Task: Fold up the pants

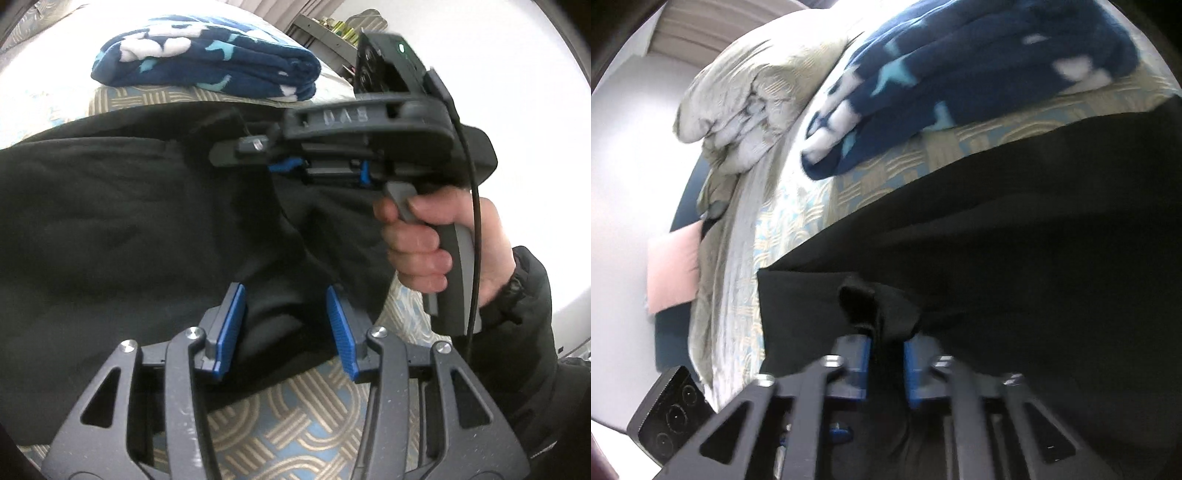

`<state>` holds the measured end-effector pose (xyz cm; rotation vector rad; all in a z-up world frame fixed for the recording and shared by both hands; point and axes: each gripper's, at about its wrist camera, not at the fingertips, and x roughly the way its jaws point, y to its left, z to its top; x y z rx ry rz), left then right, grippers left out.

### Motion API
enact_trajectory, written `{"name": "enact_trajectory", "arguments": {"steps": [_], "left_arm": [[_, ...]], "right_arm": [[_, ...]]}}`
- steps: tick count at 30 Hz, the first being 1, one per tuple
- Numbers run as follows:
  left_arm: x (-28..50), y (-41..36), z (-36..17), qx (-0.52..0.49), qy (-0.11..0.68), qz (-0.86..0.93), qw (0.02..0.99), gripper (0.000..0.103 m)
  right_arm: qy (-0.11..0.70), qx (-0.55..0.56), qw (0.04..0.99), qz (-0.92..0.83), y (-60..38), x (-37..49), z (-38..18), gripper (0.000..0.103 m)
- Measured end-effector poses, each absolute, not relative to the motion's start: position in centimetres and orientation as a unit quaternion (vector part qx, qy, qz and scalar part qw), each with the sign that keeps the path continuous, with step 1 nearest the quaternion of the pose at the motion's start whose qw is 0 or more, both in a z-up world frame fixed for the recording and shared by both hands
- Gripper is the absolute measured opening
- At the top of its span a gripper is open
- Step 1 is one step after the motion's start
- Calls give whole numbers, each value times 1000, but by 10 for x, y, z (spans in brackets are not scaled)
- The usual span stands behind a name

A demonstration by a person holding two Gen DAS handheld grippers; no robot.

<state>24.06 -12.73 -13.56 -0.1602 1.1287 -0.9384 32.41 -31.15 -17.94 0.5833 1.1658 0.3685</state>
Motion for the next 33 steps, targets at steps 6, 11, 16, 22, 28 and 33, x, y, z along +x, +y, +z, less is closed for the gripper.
{"name": "enact_trajectory", "arguments": {"steps": [6,11,16,22,28,33], "left_arm": [[236,-132,-131,-73,513,-442,732,47],[227,-141,-143,-70,535,-454,709,47],[222,-114,-129,-92,523,-454,716,47],[251,-24,-110,-146,484,-371,779,48],[271,14,-133,-164,494,-322,791,48],[276,15,-159,-155,511,-304,789,48]], "right_arm": [[499,266,804,185,-307,338,-150,11],[489,258,813,184,-309,355,-147,11],[529,265,791,157,-321,359,-182,27],[471,254,839,104,-352,311,-147,52],[507,227,820,140,-330,267,-163,52],[507,244,818,121,-316,249,-179,11]]}}
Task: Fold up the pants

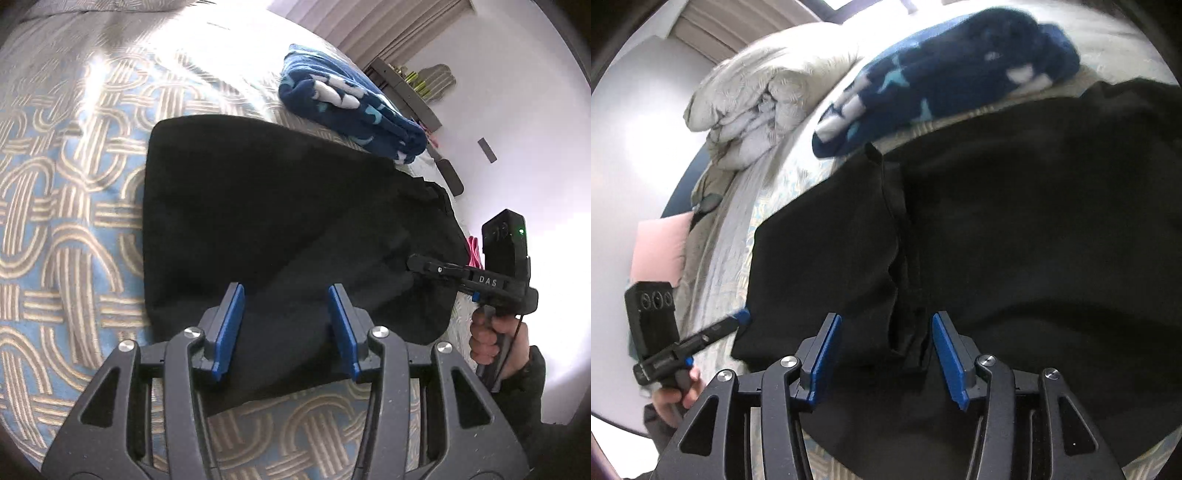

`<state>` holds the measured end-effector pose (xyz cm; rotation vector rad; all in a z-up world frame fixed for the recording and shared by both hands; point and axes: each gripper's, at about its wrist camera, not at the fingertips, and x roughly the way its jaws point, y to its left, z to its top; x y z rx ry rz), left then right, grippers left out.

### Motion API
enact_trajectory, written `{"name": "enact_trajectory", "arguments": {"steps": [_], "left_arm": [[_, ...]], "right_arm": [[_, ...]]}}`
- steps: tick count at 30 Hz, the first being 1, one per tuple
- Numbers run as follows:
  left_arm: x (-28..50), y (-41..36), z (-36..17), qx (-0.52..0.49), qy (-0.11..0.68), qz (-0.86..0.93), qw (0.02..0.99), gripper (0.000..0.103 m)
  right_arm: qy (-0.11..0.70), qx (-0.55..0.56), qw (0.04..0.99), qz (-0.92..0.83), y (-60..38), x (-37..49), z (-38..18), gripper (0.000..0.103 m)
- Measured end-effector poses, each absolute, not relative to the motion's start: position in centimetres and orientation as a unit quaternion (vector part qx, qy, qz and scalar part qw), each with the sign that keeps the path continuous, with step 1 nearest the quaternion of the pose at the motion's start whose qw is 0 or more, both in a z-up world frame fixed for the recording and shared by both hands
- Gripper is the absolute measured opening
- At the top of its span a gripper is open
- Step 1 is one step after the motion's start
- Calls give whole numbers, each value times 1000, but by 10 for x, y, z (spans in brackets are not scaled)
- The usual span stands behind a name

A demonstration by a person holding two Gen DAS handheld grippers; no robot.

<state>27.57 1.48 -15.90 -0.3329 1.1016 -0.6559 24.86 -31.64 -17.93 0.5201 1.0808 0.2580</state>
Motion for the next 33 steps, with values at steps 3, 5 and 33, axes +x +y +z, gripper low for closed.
{"name": "enact_trajectory", "arguments": {"steps": [3,5,33], "left_arm": [[272,24,-156,-168,510,-304,787,48],[273,28,-153,-162,511,-301,789,48],[267,-37,-138,-30,533,-199,822,48]], "right_arm": [[512,296,797,123,-327,249,-183,7],[505,310,794,131,-329,245,-178,6],[447,226,856,124,-267,238,-190,3]]}}
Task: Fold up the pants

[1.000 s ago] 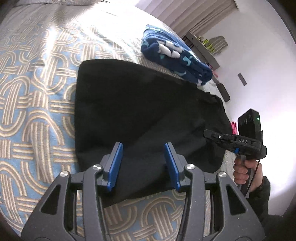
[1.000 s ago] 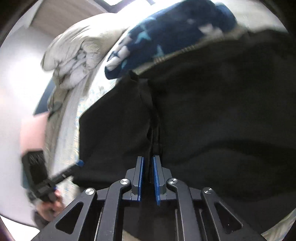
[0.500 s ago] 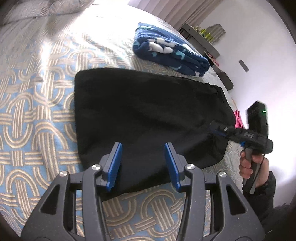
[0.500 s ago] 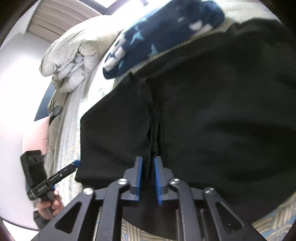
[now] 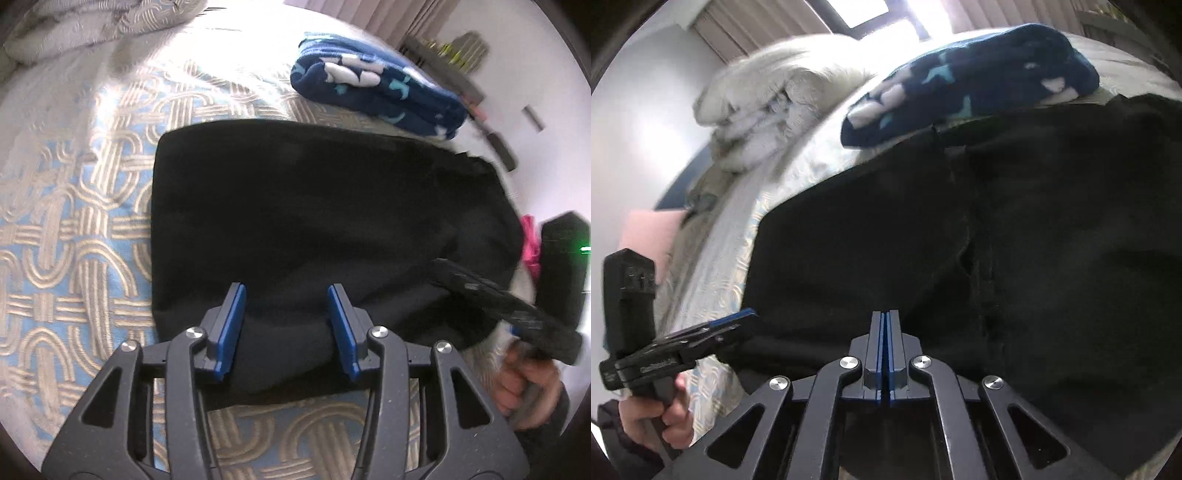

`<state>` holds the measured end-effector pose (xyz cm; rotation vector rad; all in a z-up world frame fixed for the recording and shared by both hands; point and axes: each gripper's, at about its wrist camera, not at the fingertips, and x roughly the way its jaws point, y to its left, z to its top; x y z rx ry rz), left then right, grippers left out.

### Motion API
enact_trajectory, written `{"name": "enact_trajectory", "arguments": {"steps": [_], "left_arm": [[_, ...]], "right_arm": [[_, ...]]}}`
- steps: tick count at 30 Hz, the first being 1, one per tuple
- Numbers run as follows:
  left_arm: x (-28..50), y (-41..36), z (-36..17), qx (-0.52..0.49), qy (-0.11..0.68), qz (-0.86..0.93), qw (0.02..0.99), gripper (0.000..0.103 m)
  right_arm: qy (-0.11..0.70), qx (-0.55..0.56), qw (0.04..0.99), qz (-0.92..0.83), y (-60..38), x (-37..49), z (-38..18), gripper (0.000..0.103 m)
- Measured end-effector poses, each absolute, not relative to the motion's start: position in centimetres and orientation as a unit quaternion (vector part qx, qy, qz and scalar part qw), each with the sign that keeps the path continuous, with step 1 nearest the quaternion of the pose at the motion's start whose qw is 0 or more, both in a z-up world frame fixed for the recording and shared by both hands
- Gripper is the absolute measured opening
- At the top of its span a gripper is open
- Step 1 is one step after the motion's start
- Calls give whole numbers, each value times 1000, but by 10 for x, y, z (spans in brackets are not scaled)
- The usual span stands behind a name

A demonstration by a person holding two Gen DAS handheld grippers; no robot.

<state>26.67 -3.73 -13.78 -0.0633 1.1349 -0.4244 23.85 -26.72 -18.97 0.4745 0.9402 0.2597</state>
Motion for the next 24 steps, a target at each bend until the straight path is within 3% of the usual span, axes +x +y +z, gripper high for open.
{"name": "enact_trajectory", "arguments": {"steps": [2,6,9,11,18,24], "left_arm": [[263,-60,-122,-35,522,-219,824,48],[239,-131,-86,-4,480,-283,831,49],[221,-191,-72,19,462,-339,819,68],[209,-232,-68,36,452,-372,810,69],[180,-359,-102,178,447,-409,776,70],[188,-368,-143,205,458,-388,773,72]], "right_arm": [[434,291,841,137,-291,230,-179,10],[361,392,841,94,-370,192,-152,51],[321,462,826,33,-447,153,-148,68],[309,505,806,-11,-502,127,-160,73],[283,640,715,-8,-576,91,-213,73],[279,639,716,-24,-581,108,-212,73]]}}
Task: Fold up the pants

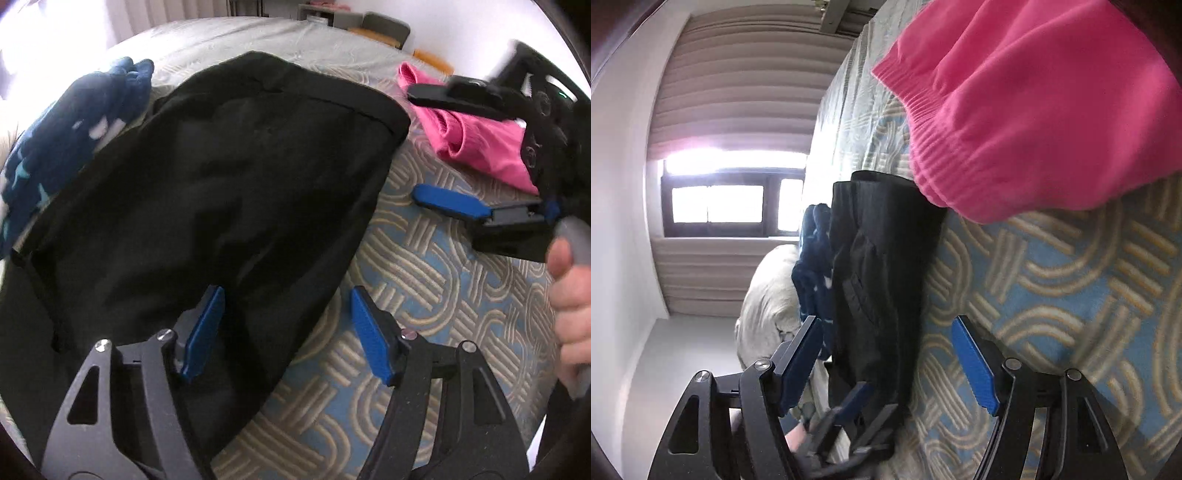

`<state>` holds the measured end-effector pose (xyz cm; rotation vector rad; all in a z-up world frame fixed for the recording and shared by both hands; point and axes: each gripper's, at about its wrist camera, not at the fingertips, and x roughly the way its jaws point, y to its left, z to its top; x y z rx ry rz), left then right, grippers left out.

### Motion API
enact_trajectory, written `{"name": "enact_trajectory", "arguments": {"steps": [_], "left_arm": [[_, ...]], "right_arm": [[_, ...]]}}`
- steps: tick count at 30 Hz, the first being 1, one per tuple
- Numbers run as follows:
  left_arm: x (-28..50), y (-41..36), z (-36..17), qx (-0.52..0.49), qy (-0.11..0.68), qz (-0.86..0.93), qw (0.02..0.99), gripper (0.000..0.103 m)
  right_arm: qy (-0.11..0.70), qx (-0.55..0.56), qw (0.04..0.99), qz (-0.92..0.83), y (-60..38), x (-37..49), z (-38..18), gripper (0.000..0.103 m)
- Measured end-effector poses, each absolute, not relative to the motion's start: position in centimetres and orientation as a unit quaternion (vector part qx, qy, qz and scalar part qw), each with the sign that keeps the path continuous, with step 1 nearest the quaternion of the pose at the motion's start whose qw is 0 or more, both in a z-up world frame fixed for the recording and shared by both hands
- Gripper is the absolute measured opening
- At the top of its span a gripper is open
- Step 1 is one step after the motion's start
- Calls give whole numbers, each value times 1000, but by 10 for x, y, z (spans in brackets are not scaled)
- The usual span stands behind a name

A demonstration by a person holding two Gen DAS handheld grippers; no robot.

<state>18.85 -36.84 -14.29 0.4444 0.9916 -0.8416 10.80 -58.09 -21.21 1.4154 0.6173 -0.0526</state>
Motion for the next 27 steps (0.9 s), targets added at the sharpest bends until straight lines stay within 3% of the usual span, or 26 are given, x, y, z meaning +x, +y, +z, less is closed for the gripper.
{"name": "enact_trajectory", "arguments": {"steps": [12,13,14,15,20,27], "left_arm": [[189,-367,-140,220,458,-396,765,73],[188,-369,-139,221,457,-396,765,73],[186,-371,-137,222,454,-395,767,73],[185,-372,-134,224,449,-392,771,73],[179,-379,-113,234,388,-385,804,73],[195,-388,-104,211,371,-380,820,72]], "right_arm": [[301,634,711,-50,-573,162,-213,73],[302,632,712,-47,-575,157,-213,70],[307,625,717,-43,-576,159,-213,47],[312,617,721,-41,-577,156,-212,15],[302,604,738,-15,-578,145,-201,12],[317,547,775,13,-559,156,-153,12]]}}
